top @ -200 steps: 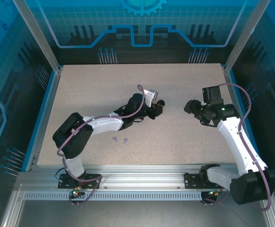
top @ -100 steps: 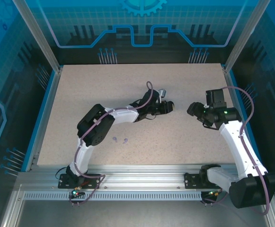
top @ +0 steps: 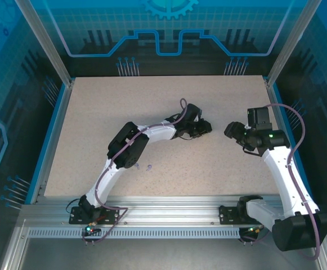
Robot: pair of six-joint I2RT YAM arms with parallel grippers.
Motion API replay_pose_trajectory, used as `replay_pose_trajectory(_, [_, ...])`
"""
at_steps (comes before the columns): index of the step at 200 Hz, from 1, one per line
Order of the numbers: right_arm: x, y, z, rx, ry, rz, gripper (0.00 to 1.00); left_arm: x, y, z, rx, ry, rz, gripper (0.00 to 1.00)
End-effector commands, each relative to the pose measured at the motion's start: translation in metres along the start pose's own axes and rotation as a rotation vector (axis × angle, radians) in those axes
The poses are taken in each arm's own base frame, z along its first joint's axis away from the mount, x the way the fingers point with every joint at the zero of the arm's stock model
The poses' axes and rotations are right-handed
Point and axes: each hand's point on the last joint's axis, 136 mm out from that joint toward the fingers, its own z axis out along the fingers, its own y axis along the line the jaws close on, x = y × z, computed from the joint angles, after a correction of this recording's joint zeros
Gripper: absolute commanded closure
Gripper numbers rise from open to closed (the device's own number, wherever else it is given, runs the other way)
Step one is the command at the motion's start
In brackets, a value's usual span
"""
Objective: Insert the wireless bluetooth earbuds into the charging case
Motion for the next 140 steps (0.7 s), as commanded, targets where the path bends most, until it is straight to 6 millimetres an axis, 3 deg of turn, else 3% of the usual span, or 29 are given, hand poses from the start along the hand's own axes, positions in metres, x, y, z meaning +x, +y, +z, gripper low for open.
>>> replay_pose_trajectory(1, [0.003,-0.006,-0.003,0.006,0.008,-0.003,0.31,0.012,0.007,0.006,-0.055,0.066,-0.054,0.79])
replay_pose_trajectory(54, [-0.001,-0.006,-0.006,0.006,0.006,-0.011,0.3,0.011,0.007,0.009,-0.091,0.093,-0.024,0.58])
replay_pose_trajectory(140, [-0.004,-0.008,-0.008,-0.002,0.004,-0.007,0.3,0.001,0.003,-0.011,-0.176,0.056,0.093,0.4])
